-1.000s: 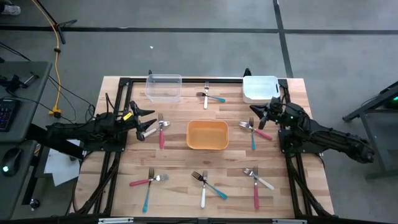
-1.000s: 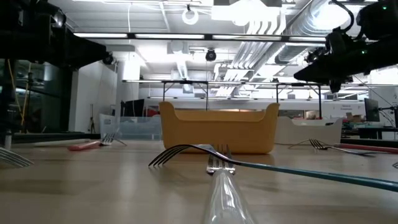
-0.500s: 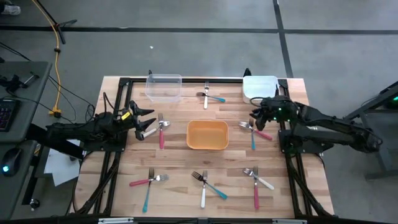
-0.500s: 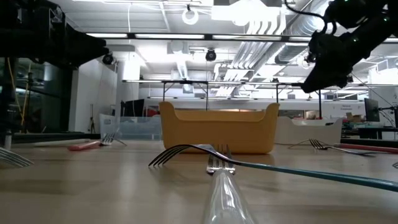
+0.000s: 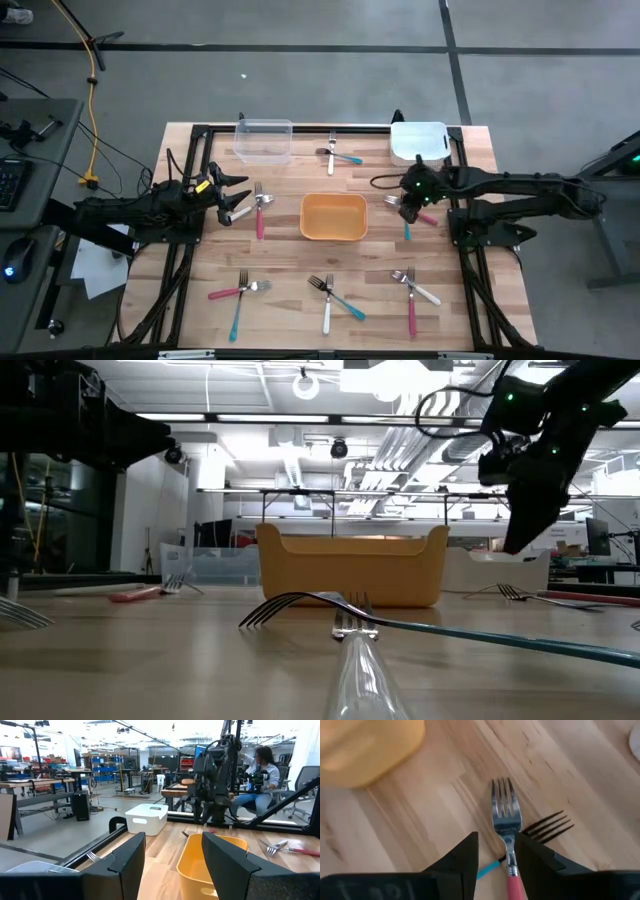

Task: Sort silverware by color (type)
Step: Put the pink fork into the white bin

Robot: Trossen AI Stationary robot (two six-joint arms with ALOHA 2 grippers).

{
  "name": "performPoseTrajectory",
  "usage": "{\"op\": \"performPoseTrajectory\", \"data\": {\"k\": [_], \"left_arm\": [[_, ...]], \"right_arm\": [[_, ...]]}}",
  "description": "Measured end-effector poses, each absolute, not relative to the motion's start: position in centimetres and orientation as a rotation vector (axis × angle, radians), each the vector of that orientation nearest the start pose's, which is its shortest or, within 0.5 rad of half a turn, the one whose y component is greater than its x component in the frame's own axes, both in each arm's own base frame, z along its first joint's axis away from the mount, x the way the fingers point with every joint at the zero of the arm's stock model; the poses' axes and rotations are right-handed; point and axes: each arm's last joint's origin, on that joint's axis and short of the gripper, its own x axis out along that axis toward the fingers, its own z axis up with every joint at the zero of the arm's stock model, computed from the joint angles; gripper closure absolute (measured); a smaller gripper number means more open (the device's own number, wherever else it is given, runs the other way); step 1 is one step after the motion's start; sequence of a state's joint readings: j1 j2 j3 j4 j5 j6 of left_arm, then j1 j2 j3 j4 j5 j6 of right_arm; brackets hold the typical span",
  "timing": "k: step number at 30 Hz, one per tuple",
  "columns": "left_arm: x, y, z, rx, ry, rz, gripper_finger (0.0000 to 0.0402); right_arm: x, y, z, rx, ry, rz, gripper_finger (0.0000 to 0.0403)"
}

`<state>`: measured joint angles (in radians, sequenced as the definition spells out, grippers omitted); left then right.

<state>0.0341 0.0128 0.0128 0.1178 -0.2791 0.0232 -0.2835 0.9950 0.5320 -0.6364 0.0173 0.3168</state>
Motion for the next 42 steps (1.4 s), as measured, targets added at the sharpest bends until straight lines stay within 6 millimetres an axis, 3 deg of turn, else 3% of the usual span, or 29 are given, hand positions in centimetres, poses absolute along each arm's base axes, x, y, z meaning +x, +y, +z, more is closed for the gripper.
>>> {"op": "performPoseTrajectory", "data": {"k": [7, 16, 21, 26, 34, 42], "left_arm": [[9.6, 1.1, 17.8, -0.013, -0.113, 0.313, 0.0215], [9.6, 1.1, 17.7, -0.011, -0.104, 0.313, 0.0215], [9.6, 1.1, 17.6, -0.01, -0.099, 0.313, 0.0215], [9.6, 1.1, 17.6, -0.009, -0.099, 0.313, 0.0215], [9.6, 1.1, 17.7, -0.009, -0.1, 0.313, 0.0215], [9.6, 1.1, 17.7, -0.009, -0.102, 0.314, 0.0215]], "right_arm": [[16.9, -4.6, 16.6, 0.381, 1.16, -0.468, 0.0277], [17.6, -4.9, 14.8, 0.316, 1.253, -0.54, 0.022], [18.0, -5.0, 14.2, 0.308, 1.271, -0.528, 0.0215], [18.7, -5.2, 13.7, 0.308, 1.25, -0.51, 0.0243], [19.2, -5.2, 12.7, 0.271, 1.301, -0.462, 0.0323], [20.3, -5.4, 15.8, 0.222, 1.288, -0.432, 0.0396]]}}
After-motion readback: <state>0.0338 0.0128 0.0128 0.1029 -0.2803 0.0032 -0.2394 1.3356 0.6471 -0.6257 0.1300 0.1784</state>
